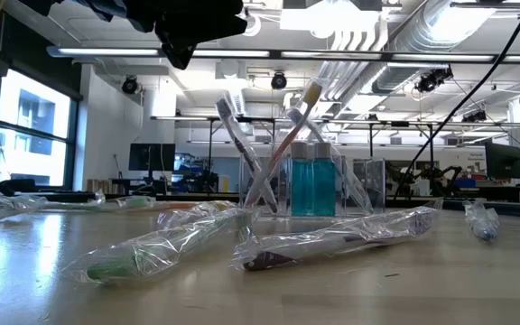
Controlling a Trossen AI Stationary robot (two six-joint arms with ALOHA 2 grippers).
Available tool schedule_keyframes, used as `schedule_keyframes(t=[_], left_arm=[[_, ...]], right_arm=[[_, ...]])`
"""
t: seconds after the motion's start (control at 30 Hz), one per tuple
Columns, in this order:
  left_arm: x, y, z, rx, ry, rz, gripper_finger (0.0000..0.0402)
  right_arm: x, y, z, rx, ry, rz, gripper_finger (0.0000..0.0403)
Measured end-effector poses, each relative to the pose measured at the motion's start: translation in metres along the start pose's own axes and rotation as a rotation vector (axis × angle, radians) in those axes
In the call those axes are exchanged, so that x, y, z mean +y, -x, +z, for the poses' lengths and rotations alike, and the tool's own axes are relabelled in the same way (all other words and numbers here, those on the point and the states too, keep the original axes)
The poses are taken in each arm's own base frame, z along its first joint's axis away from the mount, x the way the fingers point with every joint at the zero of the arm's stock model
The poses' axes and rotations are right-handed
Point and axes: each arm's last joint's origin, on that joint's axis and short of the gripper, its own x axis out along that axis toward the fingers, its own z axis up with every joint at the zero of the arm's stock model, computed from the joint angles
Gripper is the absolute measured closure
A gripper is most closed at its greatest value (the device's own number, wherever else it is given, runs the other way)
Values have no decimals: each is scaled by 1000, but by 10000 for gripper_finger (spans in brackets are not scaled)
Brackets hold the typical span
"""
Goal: Pick & Place toothbrushing station
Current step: Put the bottom right green toothbrush into the wire organizer
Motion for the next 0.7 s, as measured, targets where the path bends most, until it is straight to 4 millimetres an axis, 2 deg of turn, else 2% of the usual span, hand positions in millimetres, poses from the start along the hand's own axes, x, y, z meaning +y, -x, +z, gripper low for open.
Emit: schedule_keyframes(t=[0.17, 0.3, 0.53, 0.7], left_arm=[[-2, -2, -1, 1, 47, -45, 284], [-6, -10, -2, -51, 93, -140, 284], [-19, -28, -15, -174, 25, -251, 284], [-26, -44, -22, -263, 94, -356, 284]], right_arm=[[17, 44, 13, -312, 93, -35, 387], [30, 73, 11, -612, 153, -137, 387], [49, 99, -9, -1069, 116, -407, 386], [53, 106, -18, -1150, 136, -495, 386]])
